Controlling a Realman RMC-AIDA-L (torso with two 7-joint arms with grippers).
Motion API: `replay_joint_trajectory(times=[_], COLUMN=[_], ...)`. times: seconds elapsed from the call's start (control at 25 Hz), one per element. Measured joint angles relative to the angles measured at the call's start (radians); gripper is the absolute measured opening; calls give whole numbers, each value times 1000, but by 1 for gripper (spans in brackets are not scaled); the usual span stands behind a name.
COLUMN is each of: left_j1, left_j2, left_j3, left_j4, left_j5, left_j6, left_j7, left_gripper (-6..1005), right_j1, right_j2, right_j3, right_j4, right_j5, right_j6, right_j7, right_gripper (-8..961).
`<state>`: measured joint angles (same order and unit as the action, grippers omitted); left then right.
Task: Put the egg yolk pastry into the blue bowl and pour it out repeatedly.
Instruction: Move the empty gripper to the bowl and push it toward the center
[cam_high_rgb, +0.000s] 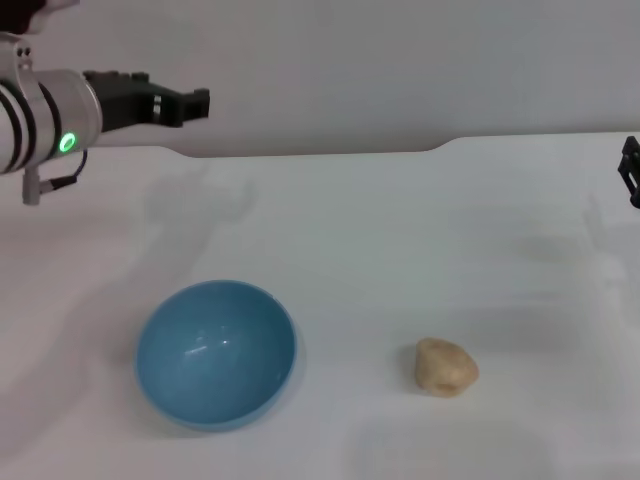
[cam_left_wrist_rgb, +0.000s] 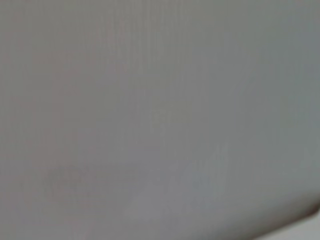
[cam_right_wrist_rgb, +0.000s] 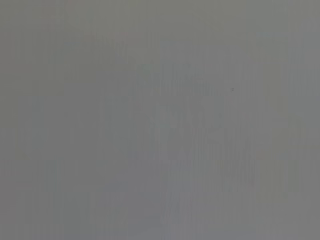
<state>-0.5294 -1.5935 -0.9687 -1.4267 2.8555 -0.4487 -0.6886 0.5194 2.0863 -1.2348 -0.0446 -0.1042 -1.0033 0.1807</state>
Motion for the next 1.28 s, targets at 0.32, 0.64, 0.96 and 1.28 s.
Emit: replay_joint_trajectory(times=[0.32,0.64,0.96,1.28], left_j1=[144,84,16,-44], left_j2=[-495,-490,-475,-466], left_j3=[-661,-708,-675,-659], left_j4=[-150,-125,-100,-22], left_j5=[-214,-248,-163,-142], left_j6=[-580,-802,-958,-1048], left_j7=[1018,1111,958,891], left_gripper=[741,740,740,739], right_j1=[5,-1,-3,-4], right_j2=[0,0,0,0], right_j3=[-3,-15,-15,-15], right_j4=[-1,-7,-8,-4], right_j5=[0,0,0,0], right_j6=[0,2,3,3], right_j7=[0,2,0,-1], right_gripper=[554,554,554,555])
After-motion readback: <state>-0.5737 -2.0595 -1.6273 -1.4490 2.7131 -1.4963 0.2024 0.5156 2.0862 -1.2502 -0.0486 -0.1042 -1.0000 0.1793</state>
